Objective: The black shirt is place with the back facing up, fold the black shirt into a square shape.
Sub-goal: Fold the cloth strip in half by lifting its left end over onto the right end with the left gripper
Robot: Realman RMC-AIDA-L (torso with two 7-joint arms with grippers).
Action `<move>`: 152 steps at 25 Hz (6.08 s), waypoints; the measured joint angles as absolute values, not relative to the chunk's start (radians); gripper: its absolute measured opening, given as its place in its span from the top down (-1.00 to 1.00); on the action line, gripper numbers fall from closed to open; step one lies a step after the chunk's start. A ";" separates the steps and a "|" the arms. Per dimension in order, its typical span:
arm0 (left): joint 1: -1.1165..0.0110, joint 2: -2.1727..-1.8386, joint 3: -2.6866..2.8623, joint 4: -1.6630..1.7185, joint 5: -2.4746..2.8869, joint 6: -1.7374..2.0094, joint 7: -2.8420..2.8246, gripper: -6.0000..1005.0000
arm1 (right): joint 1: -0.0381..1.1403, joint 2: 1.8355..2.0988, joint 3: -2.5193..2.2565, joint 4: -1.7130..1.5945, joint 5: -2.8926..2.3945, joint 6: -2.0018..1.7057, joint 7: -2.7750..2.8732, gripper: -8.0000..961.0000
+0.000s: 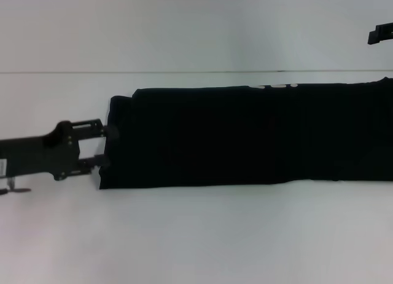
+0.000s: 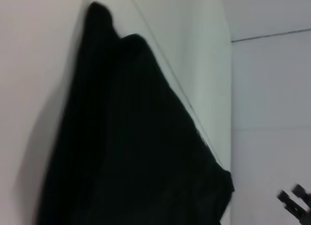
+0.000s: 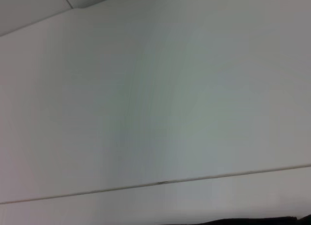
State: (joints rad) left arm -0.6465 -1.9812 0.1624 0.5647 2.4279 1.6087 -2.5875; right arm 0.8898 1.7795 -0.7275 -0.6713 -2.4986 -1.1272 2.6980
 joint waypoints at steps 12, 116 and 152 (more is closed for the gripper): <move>-0.577 -2.012 0.163 0.527 2.445 1.432 -2.613 -0.41 | 0.883 1.781 -0.727 -0.669 -2.502 -1.111 2.692 -0.87; -0.605 -2.063 0.268 0.446 2.302 1.145 -2.311 0.96 | 0.879 1.792 -0.727 -0.663 -2.501 -1.107 2.683 -0.87; -1.002 -2.103 0.439 0.613 2.295 1.344 -2.388 0.93 | 0.751 1.741 -0.621 -0.716 -2.502 -1.276 2.661 -0.86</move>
